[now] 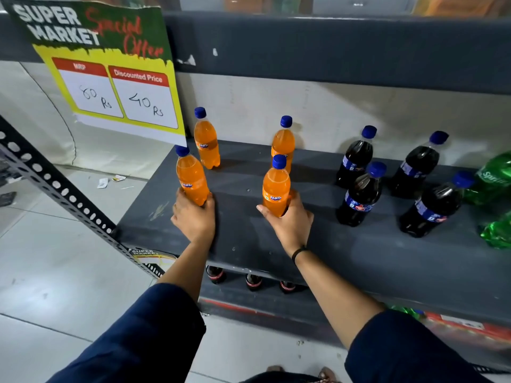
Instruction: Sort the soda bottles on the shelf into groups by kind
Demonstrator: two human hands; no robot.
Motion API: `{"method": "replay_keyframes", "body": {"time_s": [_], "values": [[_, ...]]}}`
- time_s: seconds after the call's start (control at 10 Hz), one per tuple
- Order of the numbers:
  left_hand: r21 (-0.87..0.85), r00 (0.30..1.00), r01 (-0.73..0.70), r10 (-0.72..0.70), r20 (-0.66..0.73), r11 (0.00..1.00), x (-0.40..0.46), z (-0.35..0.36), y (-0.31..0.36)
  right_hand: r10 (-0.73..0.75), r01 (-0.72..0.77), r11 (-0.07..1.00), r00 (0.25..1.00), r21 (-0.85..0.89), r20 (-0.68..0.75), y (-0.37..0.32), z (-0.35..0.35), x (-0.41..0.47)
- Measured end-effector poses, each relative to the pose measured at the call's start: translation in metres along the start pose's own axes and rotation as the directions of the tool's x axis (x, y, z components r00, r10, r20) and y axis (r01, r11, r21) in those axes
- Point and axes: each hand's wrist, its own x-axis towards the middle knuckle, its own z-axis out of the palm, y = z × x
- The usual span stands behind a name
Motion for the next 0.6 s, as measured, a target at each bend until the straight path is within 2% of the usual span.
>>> {"method": "replay_keyframes", "body": {"time_s": [0.3, 0.4, 0.5, 0.6], "values": [[-0.041, 1.0, 0.001, 0.0, 0.015, 0.999, -0.001, -0.002, 0.001, -0.037, 0.041, 0.998, 0.996, -0.044, 0.087, 0.003, -0.007, -0.006], [-0.088, 0.998, 0.021, -0.016, 0.065, 0.996, -0.004, -0.01, -0.003, -0.083, 0.086, 0.996, 0.988, -0.021, 0.132, 0.008, -0.018, -0.017], [-0.088, 0.997, 0.059, -0.055, 0.05, 0.994, -0.024, -0.016, 0.0, -0.091, 0.09, 0.996, 0.987, 0.012, 0.135, 0.012, -0.03, -0.027], [-0.18, 0.996, -0.058, 0.068, 0.05, 0.982, -0.082, -0.012, 0.009, -0.077, 0.07, 0.994, 0.994, 0.082, 0.084, 0.02, -0.048, -0.042]]}}
